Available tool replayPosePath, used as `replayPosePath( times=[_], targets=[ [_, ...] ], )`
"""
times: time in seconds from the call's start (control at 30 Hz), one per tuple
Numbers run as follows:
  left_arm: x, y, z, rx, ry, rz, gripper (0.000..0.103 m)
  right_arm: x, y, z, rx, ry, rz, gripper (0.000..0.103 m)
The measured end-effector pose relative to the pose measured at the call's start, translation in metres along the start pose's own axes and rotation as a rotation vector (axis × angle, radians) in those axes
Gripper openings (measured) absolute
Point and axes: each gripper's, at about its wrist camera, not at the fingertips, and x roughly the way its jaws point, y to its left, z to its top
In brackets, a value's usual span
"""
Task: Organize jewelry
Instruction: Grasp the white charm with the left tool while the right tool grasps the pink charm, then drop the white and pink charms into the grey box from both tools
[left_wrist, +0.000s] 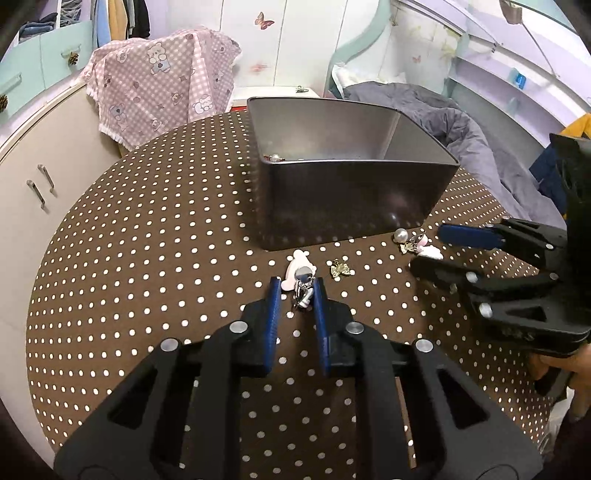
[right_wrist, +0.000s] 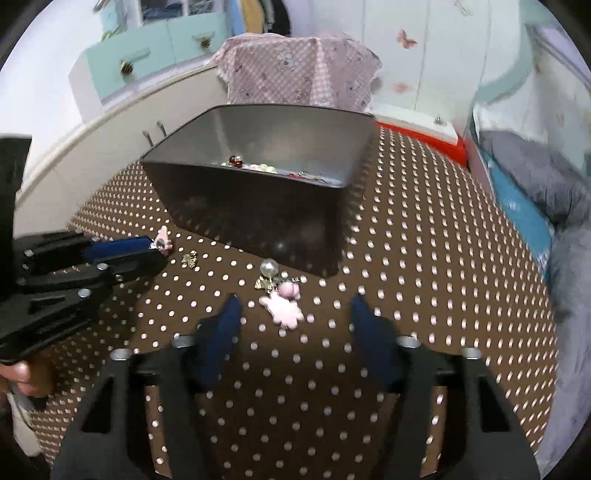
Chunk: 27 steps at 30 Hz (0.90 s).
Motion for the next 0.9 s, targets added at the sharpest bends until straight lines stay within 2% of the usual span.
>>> replayPosePath(
  times=[0.07,0.27,0.4,0.73,0.9],
  targets=[
    [-0.002,0.002,-0.001,-0.006,-0.003,-0.004,0.018,-0.002,0.003,-0.004,-0.014,0.003,0.004,0.015],
    [-0.014,0.006,-0.005,-0.013,-0.02,-0.007,0.018,-0.026,0.0,-0.02,0.018,-0.029,0.034,0.015],
    [-0.03,0.006,-0.005,-0.014,-0.049,-0.008,0.018,-0.054,-0.002,-0.016,0.041,-0.083,0.057,0.015],
    [-0.1,0.002,0.027,0.01,-0.204,-0.011,0.018,-0.131,-0.002,0.04,-0.011,-0.283,0.098,0.015],
    [-0.128,0.002,0.049,0.027,-0.276,0.006,0.018,-0.152,-0.001,0.07,-0.037,-0.351,0.096,0.015]
  ],
)
